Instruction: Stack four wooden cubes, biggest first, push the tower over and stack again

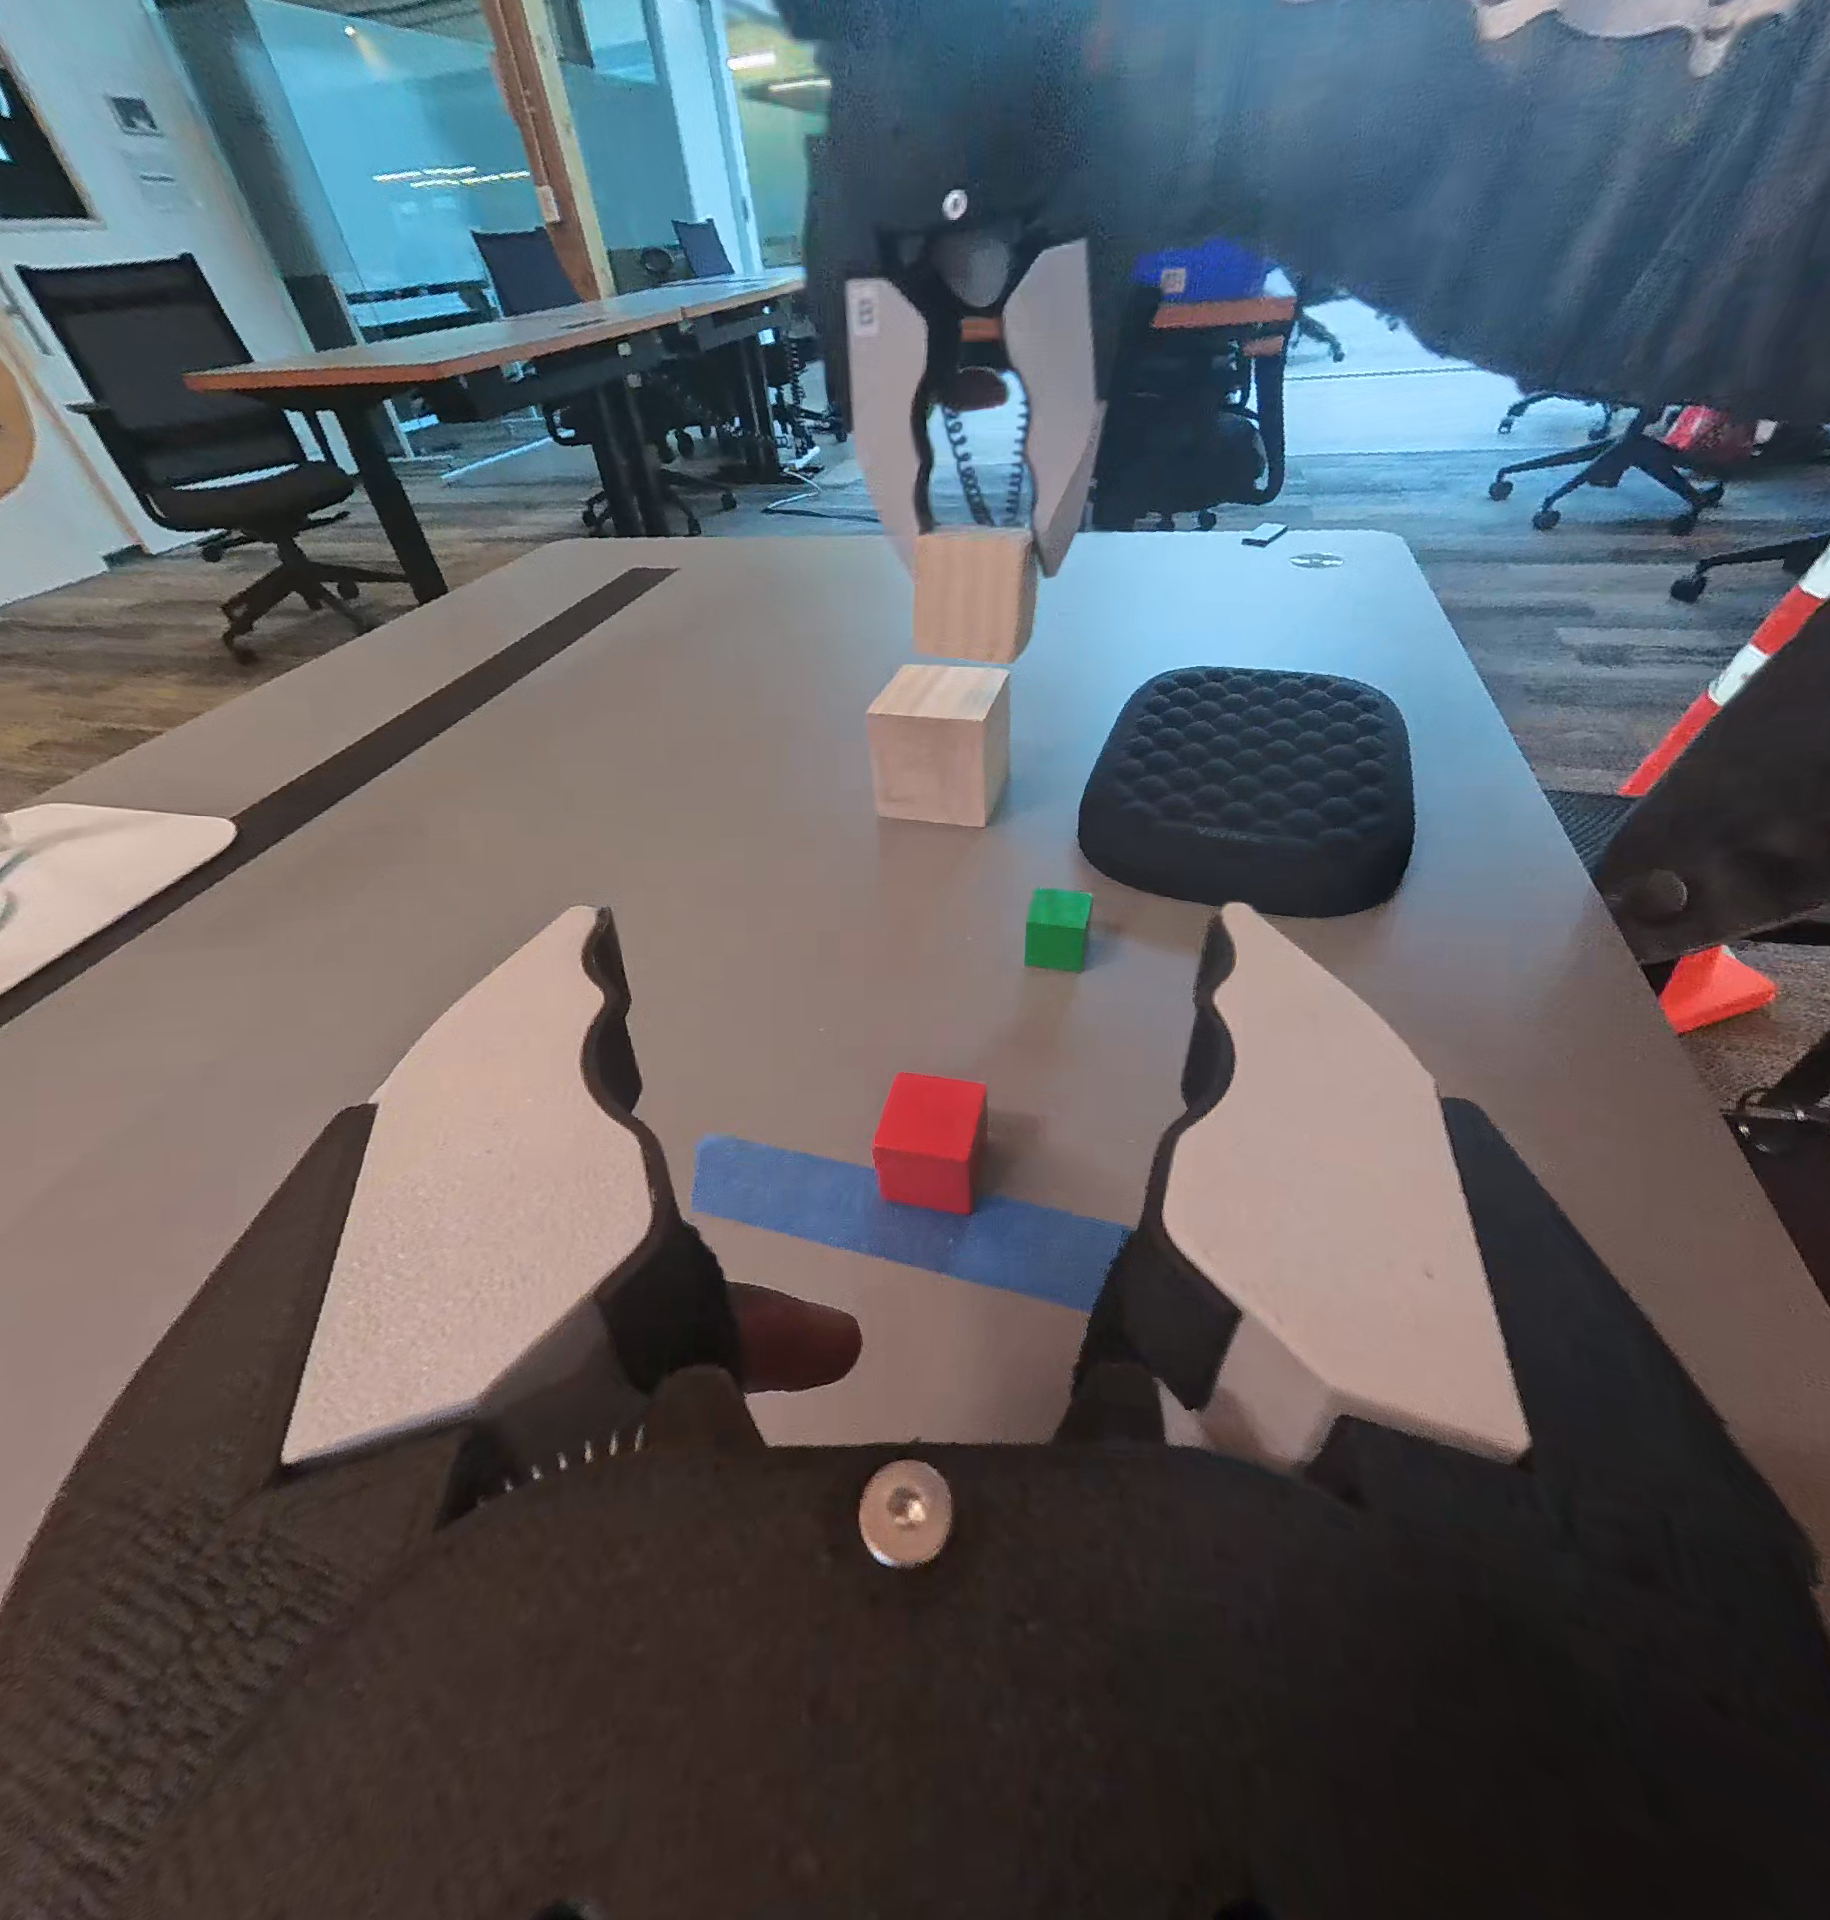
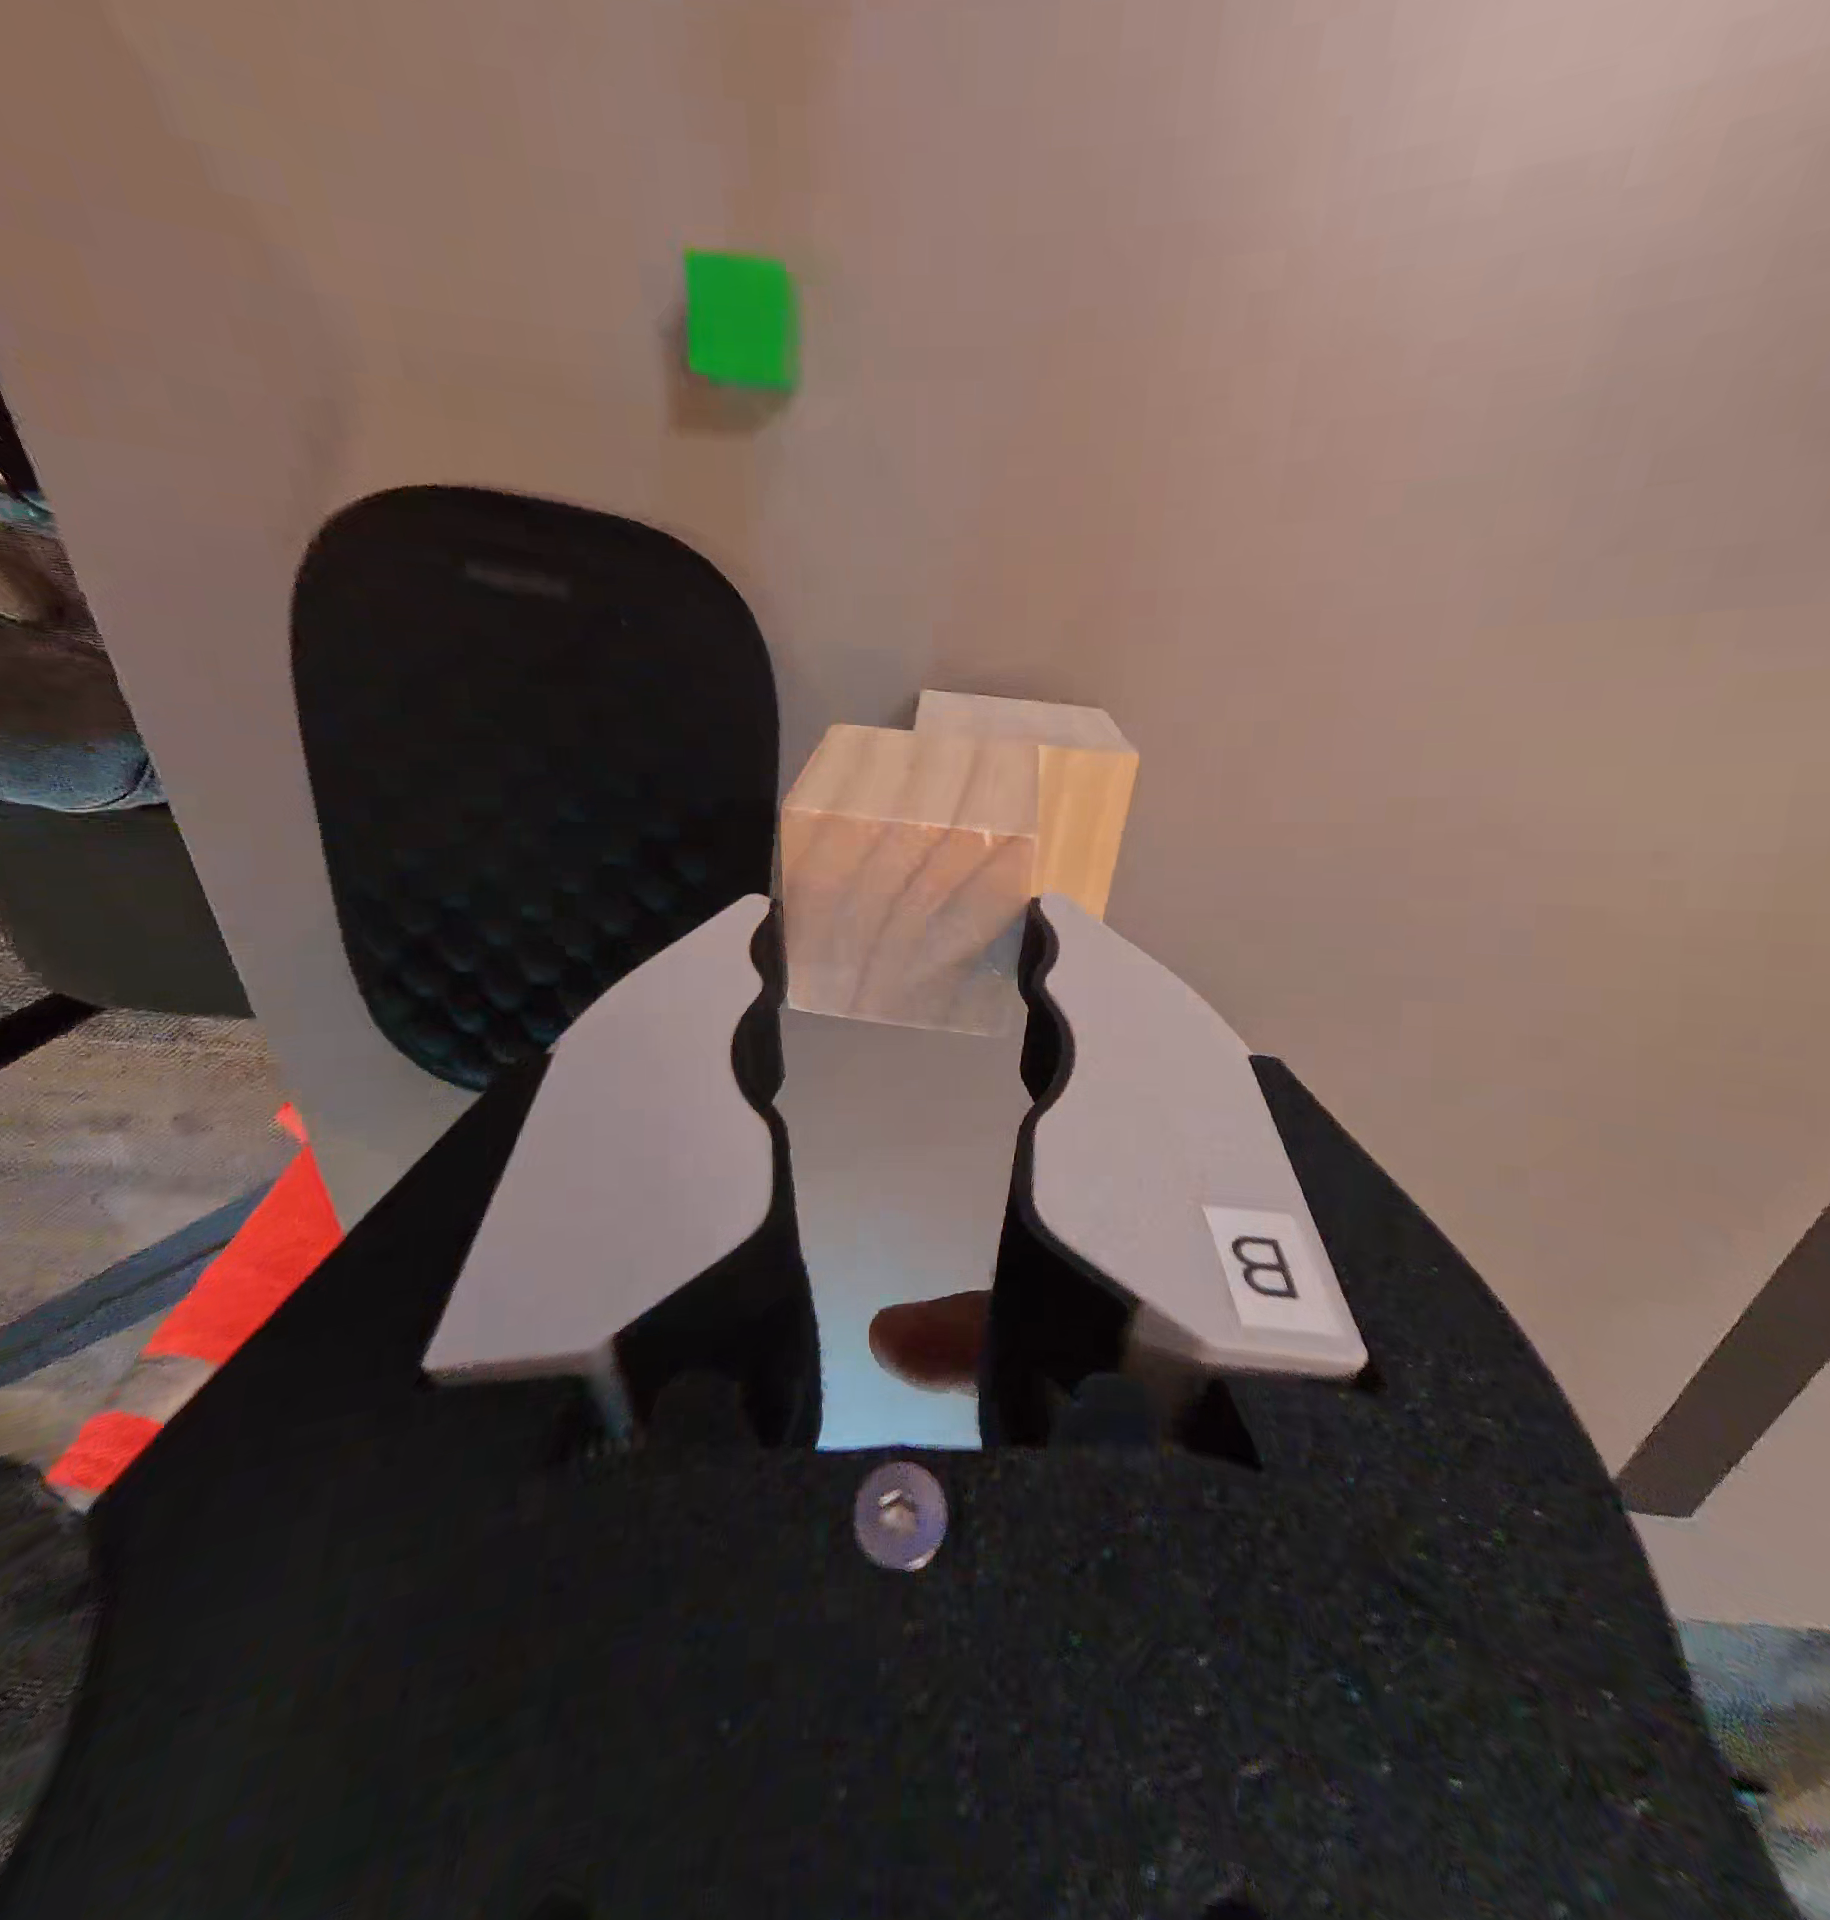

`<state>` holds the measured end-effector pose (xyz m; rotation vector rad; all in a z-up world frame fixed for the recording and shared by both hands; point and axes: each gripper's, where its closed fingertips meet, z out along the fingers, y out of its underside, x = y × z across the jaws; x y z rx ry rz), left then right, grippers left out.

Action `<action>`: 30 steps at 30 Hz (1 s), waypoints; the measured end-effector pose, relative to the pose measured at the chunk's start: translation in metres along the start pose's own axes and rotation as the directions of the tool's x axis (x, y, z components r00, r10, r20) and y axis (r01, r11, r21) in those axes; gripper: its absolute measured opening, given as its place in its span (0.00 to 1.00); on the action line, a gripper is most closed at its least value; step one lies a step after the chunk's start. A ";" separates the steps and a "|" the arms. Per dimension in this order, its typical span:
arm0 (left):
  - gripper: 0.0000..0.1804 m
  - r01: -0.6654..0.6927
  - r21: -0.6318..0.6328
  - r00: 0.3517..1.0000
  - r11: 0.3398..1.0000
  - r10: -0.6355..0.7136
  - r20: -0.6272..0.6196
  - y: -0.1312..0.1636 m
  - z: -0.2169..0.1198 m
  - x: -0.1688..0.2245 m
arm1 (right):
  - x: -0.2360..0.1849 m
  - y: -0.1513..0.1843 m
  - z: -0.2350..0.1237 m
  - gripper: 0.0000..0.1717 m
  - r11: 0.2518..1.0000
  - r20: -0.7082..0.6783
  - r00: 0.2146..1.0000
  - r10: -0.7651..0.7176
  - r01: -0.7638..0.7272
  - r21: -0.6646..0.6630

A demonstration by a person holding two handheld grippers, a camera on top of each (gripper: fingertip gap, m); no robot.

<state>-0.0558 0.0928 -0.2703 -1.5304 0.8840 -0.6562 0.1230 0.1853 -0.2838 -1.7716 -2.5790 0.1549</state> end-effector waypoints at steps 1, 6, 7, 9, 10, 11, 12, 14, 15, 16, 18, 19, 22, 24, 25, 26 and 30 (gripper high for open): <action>0.58 -0.003 -0.007 1.000 1.000 0.003 -0.006 0.002 0.001 0.001 | 0.003 0.001 0.005 0.25 1.000 0.010 1.000 0.011 -0.011 -0.007; 0.57 -0.007 -0.026 1.000 1.000 0.007 -0.008 0.006 0.004 0.002 | 0.013 0.015 0.017 0.25 0.997 0.018 0.999 0.036 -0.034 -0.075; 0.57 -0.008 -0.025 1.000 1.000 0.008 -0.011 0.006 0.004 0.002 | 0.014 0.015 0.017 0.25 0.996 0.022 0.999 0.037 -0.035 -0.077; 0.57 -0.011 -0.020 1.000 1.000 0.011 -0.011 0.005 0.004 0.003 | 0.015 0.014 0.018 0.25 0.997 0.025 0.999 0.038 -0.036 -0.075; 0.57 -0.012 -0.019 1.000 1.000 0.012 -0.009 0.005 0.004 0.002 | 0.017 0.014 0.019 0.25 0.996 0.023 0.999 0.040 -0.038 -0.076; 0.57 -0.013 -0.022 1.000 1.000 0.013 -0.008 0.005 0.004 0.002 | 0.018 0.014 0.020 0.25 0.996 0.024 0.999 0.041 -0.039 -0.076; 0.57 -0.015 -0.026 1.000 1.000 0.015 -0.006 0.006 0.004 0.002 | 0.018 0.014 0.020 0.25 0.996 0.030 0.999 0.042 -0.040 -0.079; 0.57 -0.012 -0.025 1.000 1.000 0.012 -0.006 0.006 0.004 0.002 | 0.018 0.015 0.022 0.25 0.996 0.043 0.998 0.044 -0.040 -0.086; 0.57 -0.011 -0.025 1.000 1.000 0.010 -0.007 0.006 0.004 0.002 | 0.019 0.015 0.022 0.25 0.995 0.047 0.998 0.043 -0.038 -0.088; 0.57 -0.011 -0.026 1.000 1.000 0.011 -0.007 0.006 0.004 0.002 | 0.019 0.016 0.022 0.25 0.995 0.047 0.998 0.042 -0.037 -0.096; 0.57 -0.013 -0.030 1.000 0.999 0.012 -0.007 0.007 0.004 0.002 | 0.020 0.016 0.022 0.25 0.994 0.050 0.998 0.037 -0.032 -0.105; 0.57 -0.015 -0.033 1.000 0.999 0.015 -0.006 0.007 0.005 0.002 | 0.020 0.017 0.022 0.25 0.994 0.053 0.998 0.036 -0.030 -0.109; 0.57 -0.018 -0.039 1.000 0.999 0.017 -0.009 0.008 0.005 0.002 | 0.020 0.017 0.022 0.25 0.993 0.054 0.998 0.024 -0.017 -0.115; 0.57 -0.019 -0.041 1.000 0.999 0.018 -0.010 0.009 0.005 0.002 | 0.020 0.016 0.023 0.27 0.993 0.050 0.999 0.018 -0.012 -0.114; 0.57 -0.020 -0.041 1.000 0.999 0.019 -0.010 0.009 0.005 0.002 | 0.019 0.016 0.022 0.30 0.994 0.049 0.999 0.020 -0.015 -0.112; 0.57 -0.020 -0.041 1.000 0.999 0.019 -0.012 0.009 0.005 0.002 | 0.019 0.015 0.021 0.32 0.994 0.045 0.999 0.022 -0.017 -0.105; 0.57 -0.021 -0.042 1.000 0.999 0.021 -0.013 0.009 0.005 0.002 | 0.020 -0.004 0.005 0.43 0.997 -0.049 0.997 0.067 -0.065 0.041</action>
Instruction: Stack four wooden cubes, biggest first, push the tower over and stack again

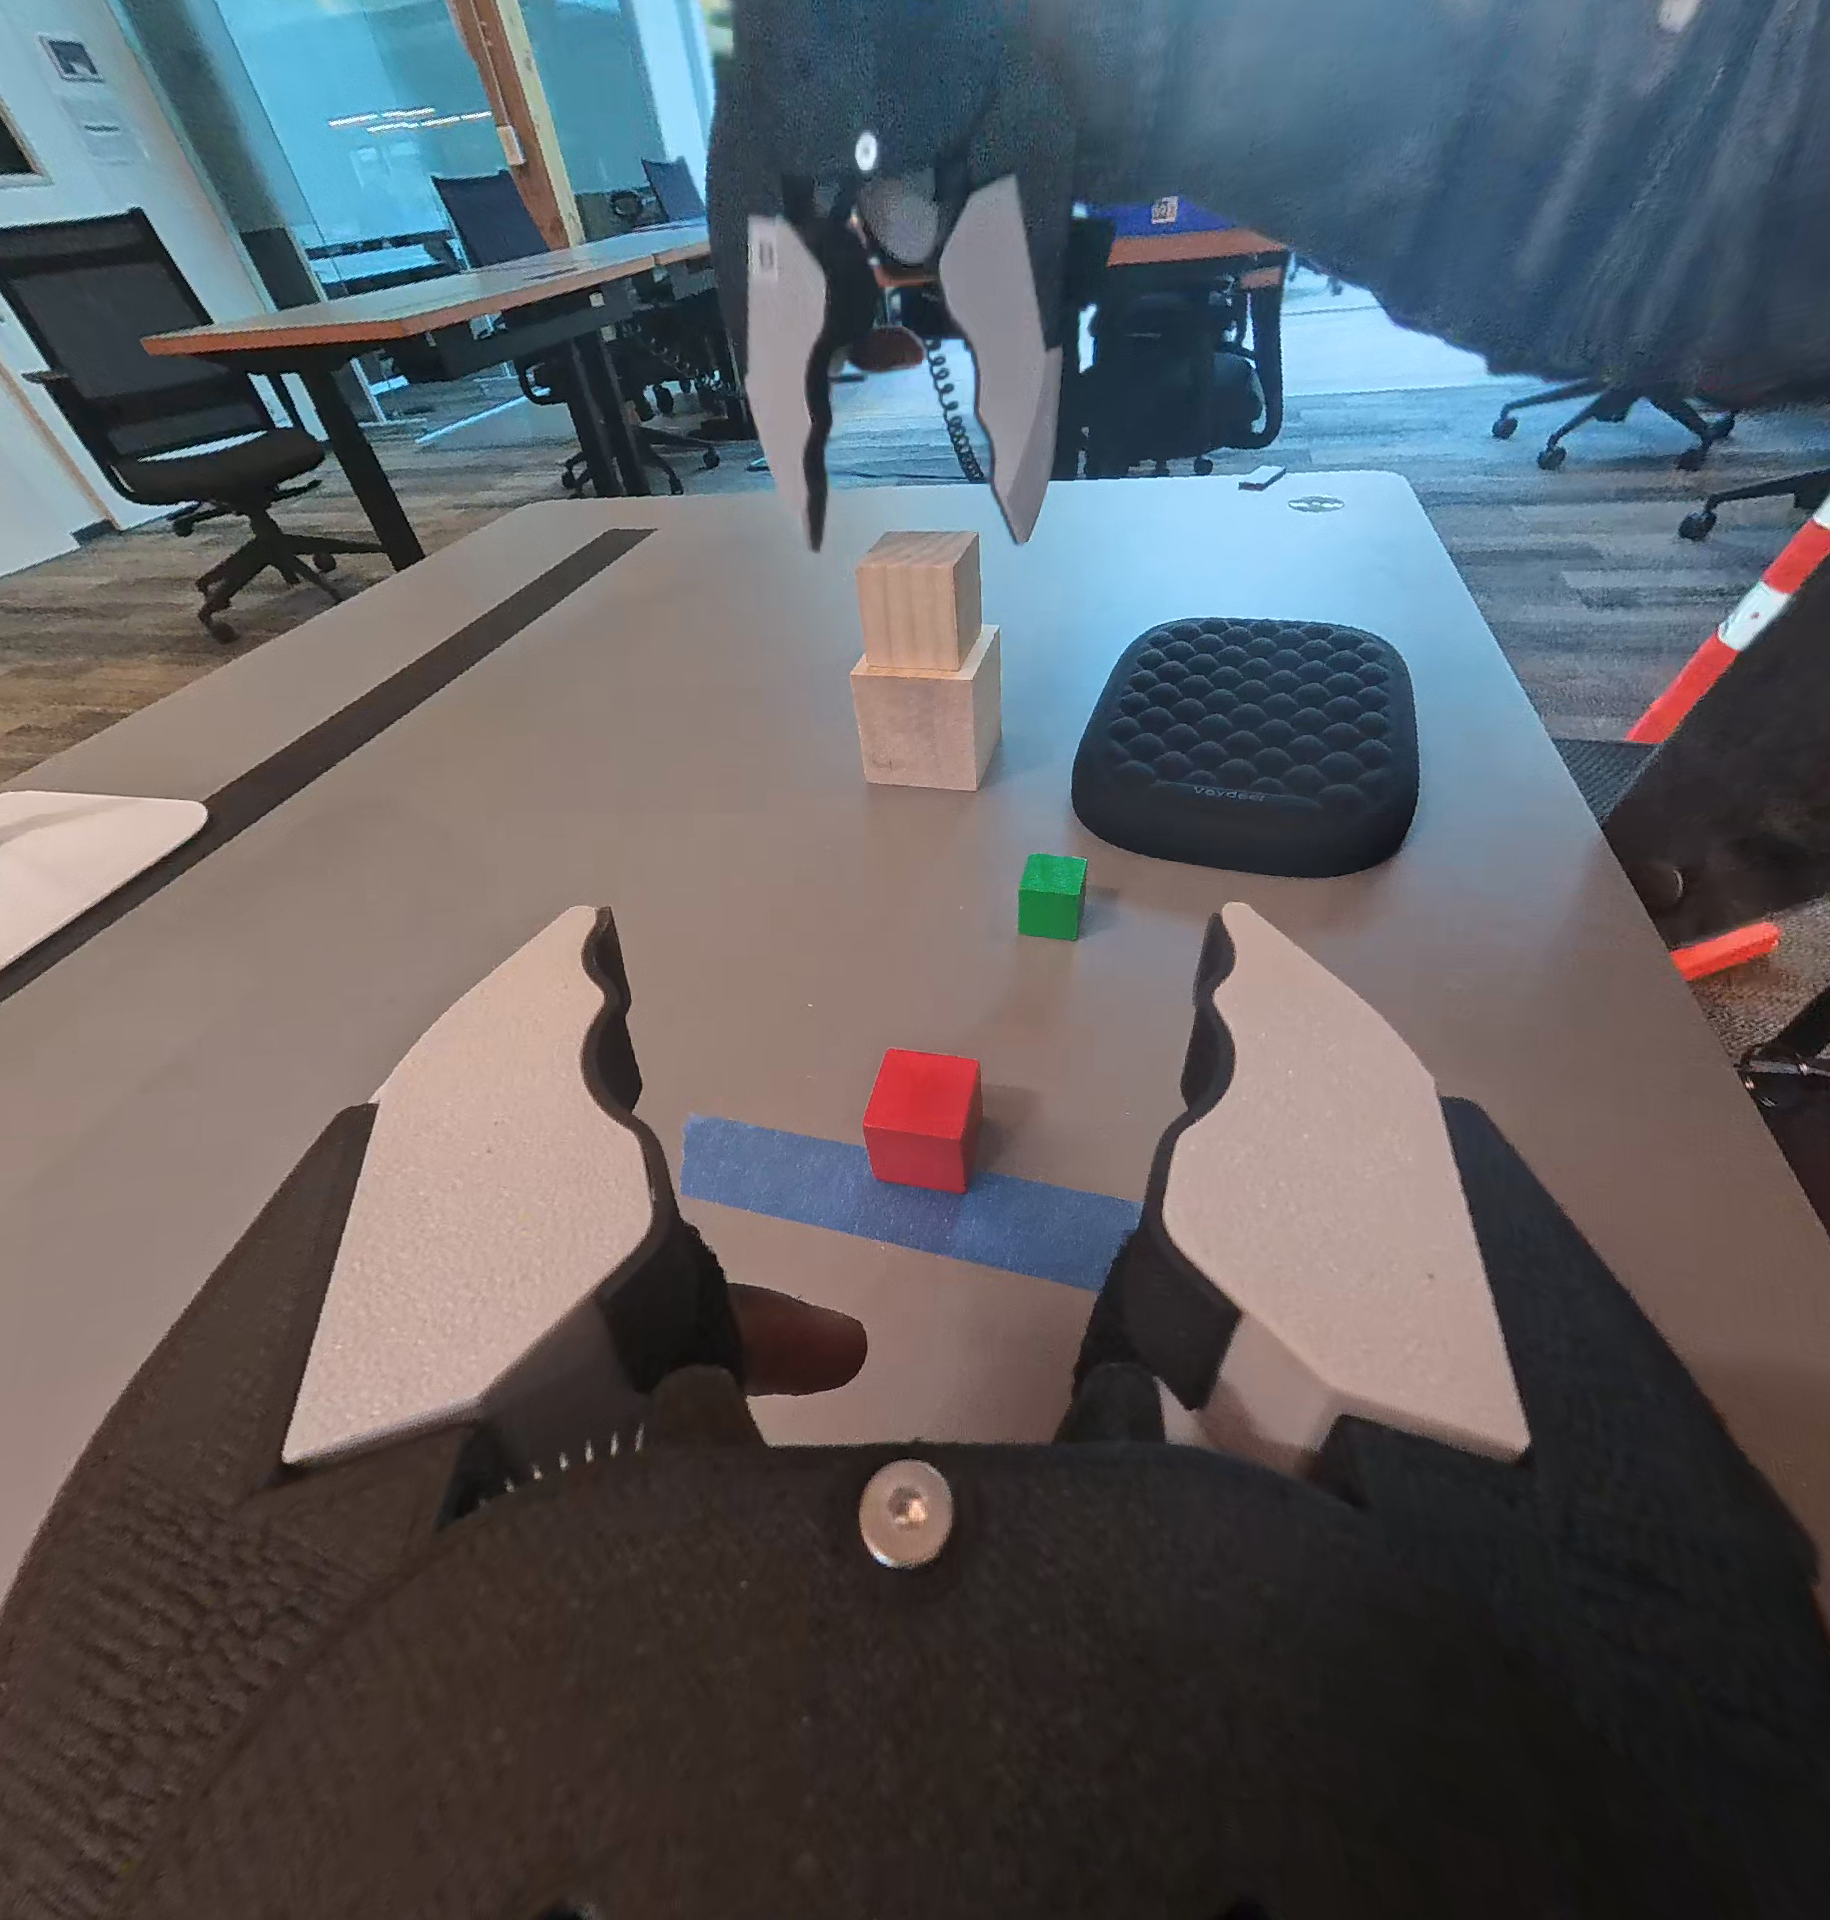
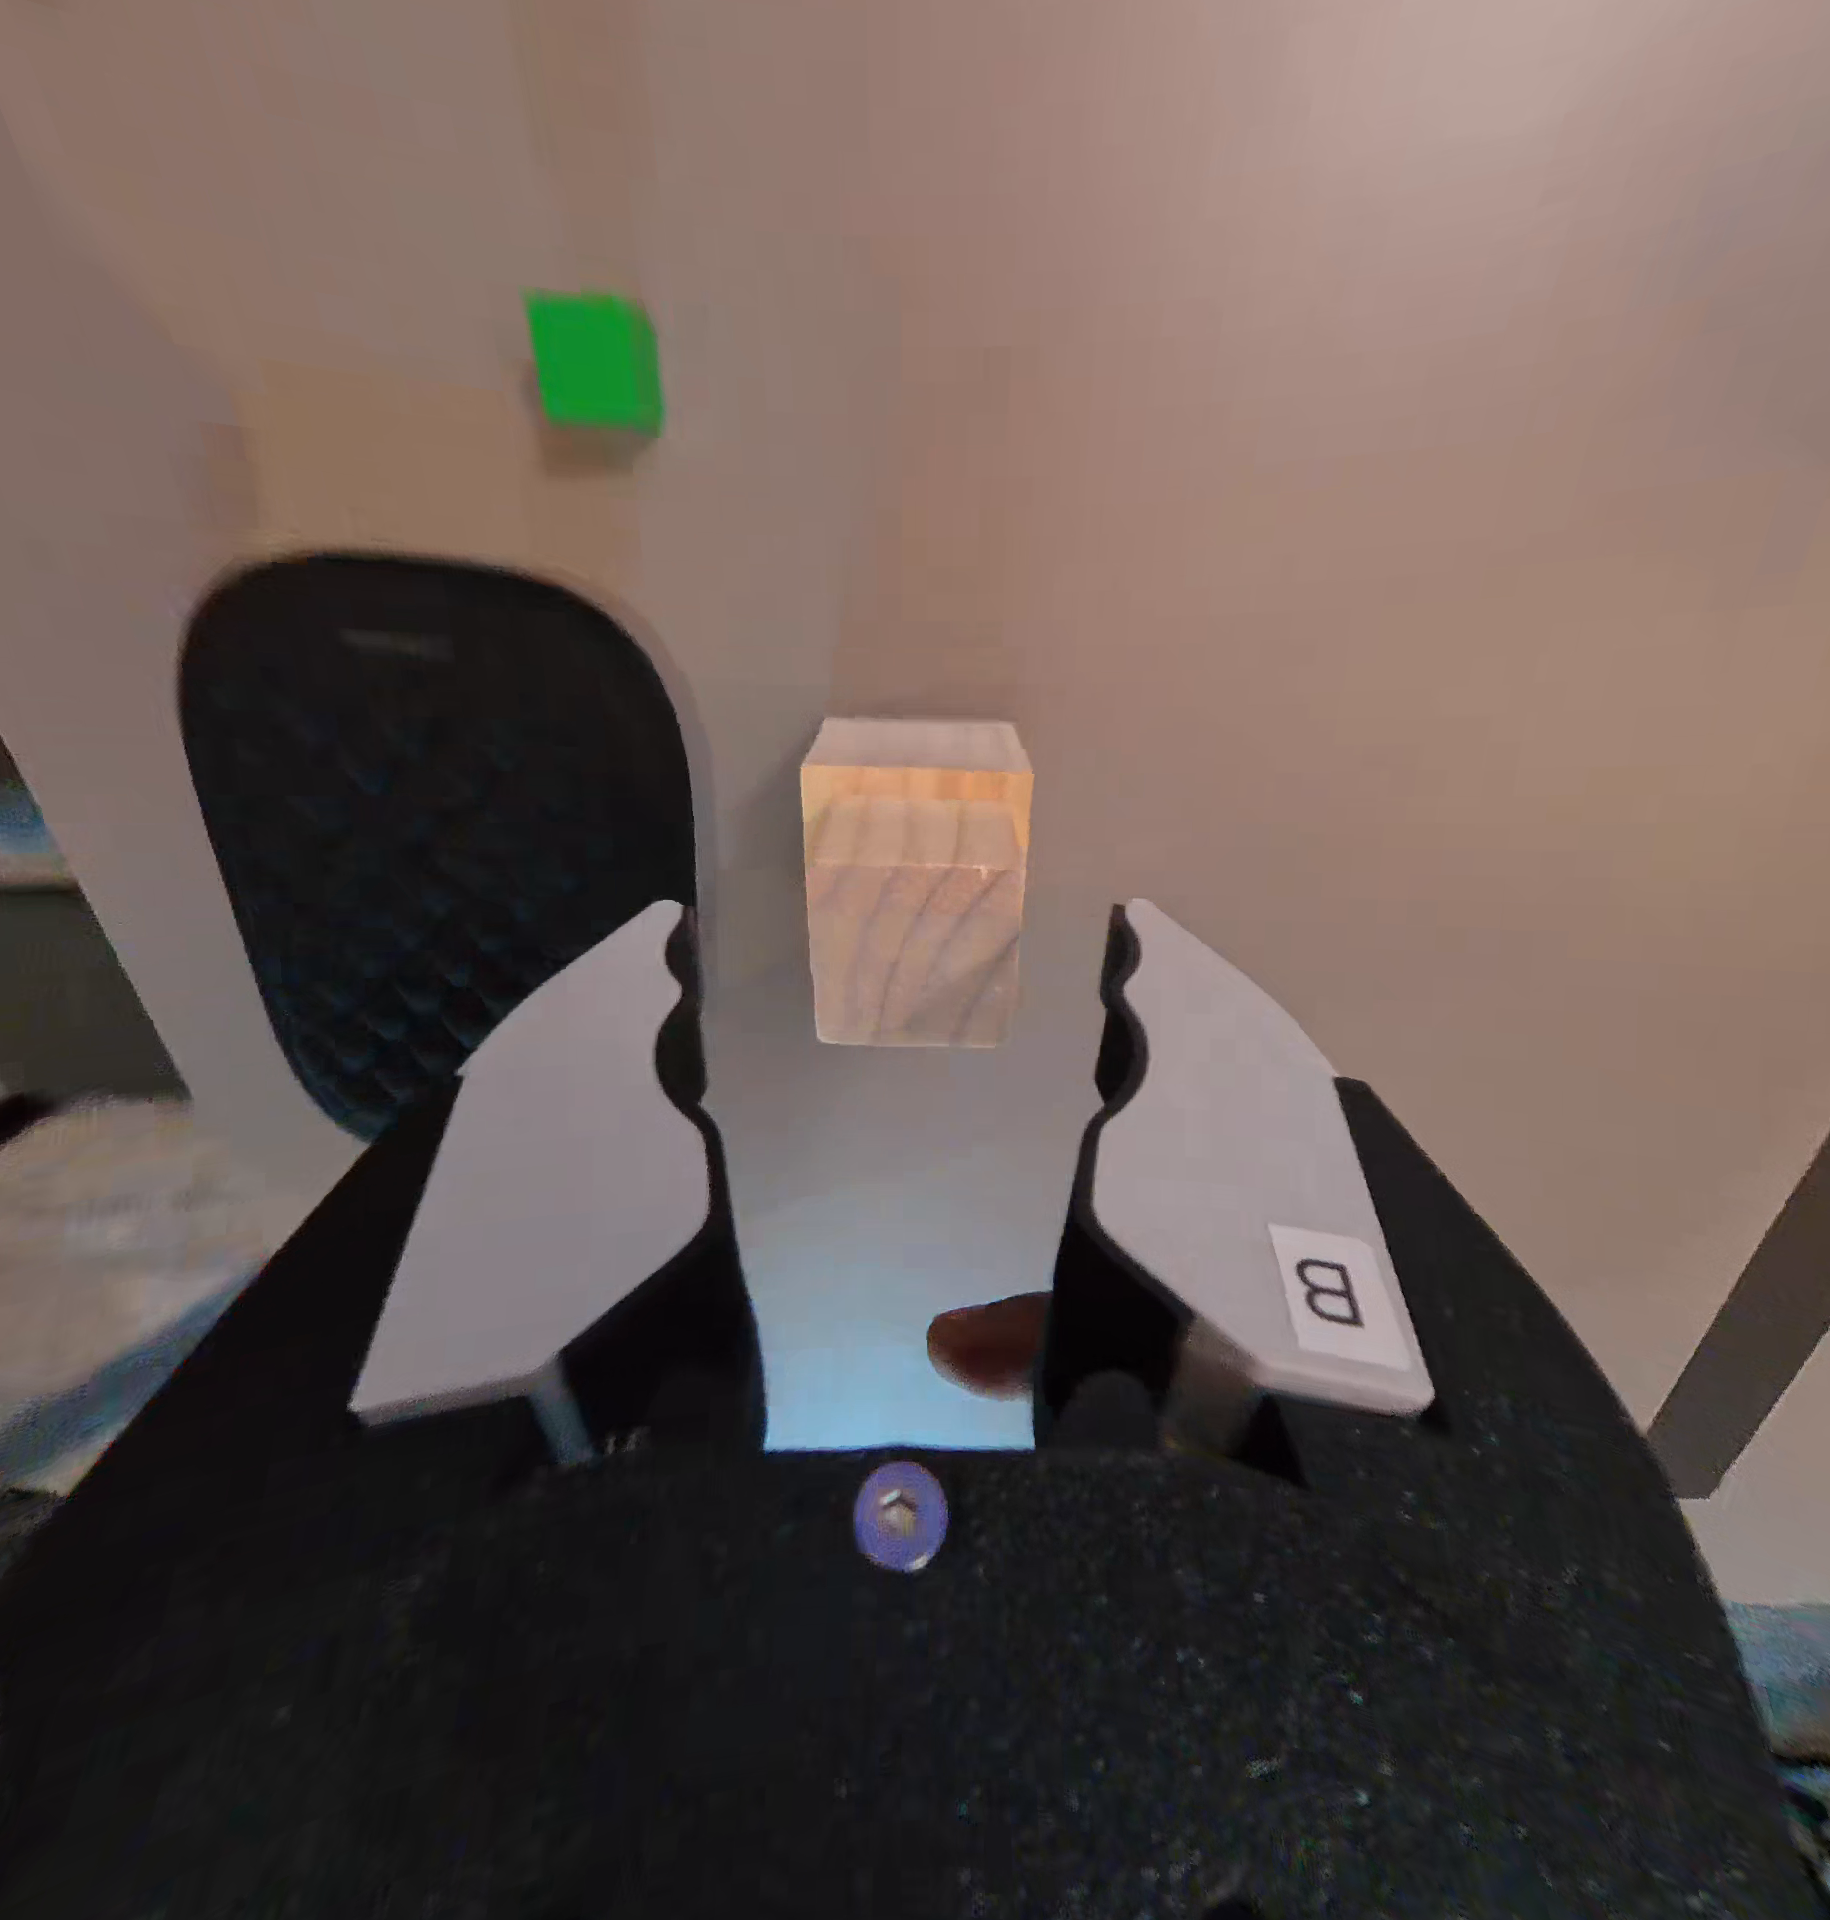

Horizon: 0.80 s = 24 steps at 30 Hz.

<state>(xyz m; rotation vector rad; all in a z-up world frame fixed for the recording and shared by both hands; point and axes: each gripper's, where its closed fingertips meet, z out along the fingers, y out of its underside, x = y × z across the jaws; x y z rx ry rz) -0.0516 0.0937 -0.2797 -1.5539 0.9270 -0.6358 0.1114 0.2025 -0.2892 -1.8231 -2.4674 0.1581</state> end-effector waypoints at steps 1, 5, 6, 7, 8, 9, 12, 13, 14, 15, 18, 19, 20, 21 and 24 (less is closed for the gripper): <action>0.57 -0.001 0.000 1.000 1.000 0.001 0.001 0.000 0.000 0.000 | -0.002 -0.010 -0.006 0.45 0.998 -0.024 1.000 0.017 -0.016 0.068; 0.57 0.002 -0.019 1.000 1.000 -0.002 -0.001 0.003 0.001 0.000 | -0.030 -0.054 -0.022 0.46 0.929 -0.088 0.996 0.023 0.011 0.370; 0.57 0.005 -0.029 1.000 1.000 -0.005 -0.004 0.005 0.002 0.000 | -0.039 -0.063 -0.022 0.44 0.906 -0.094 0.995 0.021 0.021 0.423; 0.57 0.007 -0.034 1.000 0.999 -0.007 -0.006 0.006 0.002 0.001 | -0.049 -0.070 -0.019 0.43 0.887 -0.093 0.996 0.018 0.027 0.461; 0.57 0.006 -0.037 1.000 0.999 -0.007 -0.008 0.007 0.003 0.001 | -0.057 -0.077 -0.014 0.42 0.872 -0.097 0.995 0.021 0.029 0.488; 0.57 0.006 -0.037 1.000 0.999 -0.006 -0.010 0.007 0.003 0.002 | -0.062 -0.084 -0.007 0.41 0.862 -0.104 0.994 0.029 0.027 0.506; 0.57 0.010 -0.040 1.000 0.999 -0.011 -0.015 0.007 0.003 0.002 | -0.071 -0.109 0.025 0.40 0.846 -0.097 0.994 0.053 0.006 0.533; 0.57 0.012 -0.041 1.000 0.999 -0.013 -0.015 0.007 0.003 0.002 | -0.070 -0.118 0.035 0.40 0.839 -0.092 0.994 0.057 0.002 0.545; 0.57 0.011 -0.042 1.000 0.999 -0.012 -0.016 0.007 0.002 0.002 | -0.068 -0.128 0.043 0.39 0.826 -0.087 0.994 0.063 -0.003 0.564; 0.57 0.010 -0.041 1.000 0.999 -0.011 -0.014 0.007 0.002 0.002 | -0.065 -0.138 0.050 0.37 0.809 -0.076 0.995 0.070 -0.012 0.588; 0.57 0.010 -0.039 1.000 0.999 -0.011 -0.015 0.006 0.001 0.002 | -0.060 -0.163 0.065 0.32 0.778 -0.041 0.997 0.061 -0.022 0.628; 0.57 0.011 -0.039 1.000 0.999 -0.011 -0.016 0.006 0.001 0.002 | -0.058 -0.168 0.070 0.32 0.788 -0.047 0.998 0.046 -0.007 0.615; 0.57 0.010 -0.040 1.000 0.999 -0.011 -0.017 0.006 0.001 0.003 | -0.056 -0.172 0.074 0.31 0.801 -0.058 0.998 0.030 0.011 0.599; 0.57 0.009 -0.039 1.000 0.999 -0.010 -0.017 0.006 0.001 0.003 | -0.054 -0.175 0.078 0.31 0.811 -0.064 0.998 0.014 0.026 0.584; 0.57 0.005 -0.041 1.000 0.999 -0.006 -0.019 0.006 0.000 0.003 | -0.051 -0.181 0.089 0.27 0.836 -0.053 0.999 -0.014 0.040 0.547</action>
